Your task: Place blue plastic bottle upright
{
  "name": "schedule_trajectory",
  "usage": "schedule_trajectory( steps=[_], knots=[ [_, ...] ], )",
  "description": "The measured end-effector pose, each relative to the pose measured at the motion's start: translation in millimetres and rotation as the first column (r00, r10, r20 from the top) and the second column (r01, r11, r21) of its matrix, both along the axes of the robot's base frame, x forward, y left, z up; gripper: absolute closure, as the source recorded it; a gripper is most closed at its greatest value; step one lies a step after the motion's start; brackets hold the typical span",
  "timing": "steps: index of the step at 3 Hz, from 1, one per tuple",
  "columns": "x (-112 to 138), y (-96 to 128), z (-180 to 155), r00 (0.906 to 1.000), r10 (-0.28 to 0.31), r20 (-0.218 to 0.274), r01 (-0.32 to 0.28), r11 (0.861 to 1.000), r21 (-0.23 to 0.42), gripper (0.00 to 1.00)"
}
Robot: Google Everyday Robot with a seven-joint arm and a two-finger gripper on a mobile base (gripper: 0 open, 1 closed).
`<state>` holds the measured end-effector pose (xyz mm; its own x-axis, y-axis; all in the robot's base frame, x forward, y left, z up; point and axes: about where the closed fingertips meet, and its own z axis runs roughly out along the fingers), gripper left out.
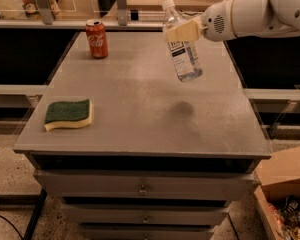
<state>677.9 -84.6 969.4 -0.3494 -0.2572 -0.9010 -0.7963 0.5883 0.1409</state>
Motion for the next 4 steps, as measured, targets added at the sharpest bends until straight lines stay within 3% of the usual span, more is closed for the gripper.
schedule_trajectory(
  steps=[1,2,3,4],
  knots=[
    [0,3,1,0.9998,0.014,0.014,-0.014,1.000,0.015,1.00],
    [-4,4,7,0.9965,0.050,0.067,-0.053,0.997,0.058,1.00],
    [-14,5,13,0.9820,0.111,0.153,-0.130,0.984,0.120,1.00],
    [-15,10,14,0.9762,0.128,0.175,-0.149,0.982,0.114,1.00]
  ],
)
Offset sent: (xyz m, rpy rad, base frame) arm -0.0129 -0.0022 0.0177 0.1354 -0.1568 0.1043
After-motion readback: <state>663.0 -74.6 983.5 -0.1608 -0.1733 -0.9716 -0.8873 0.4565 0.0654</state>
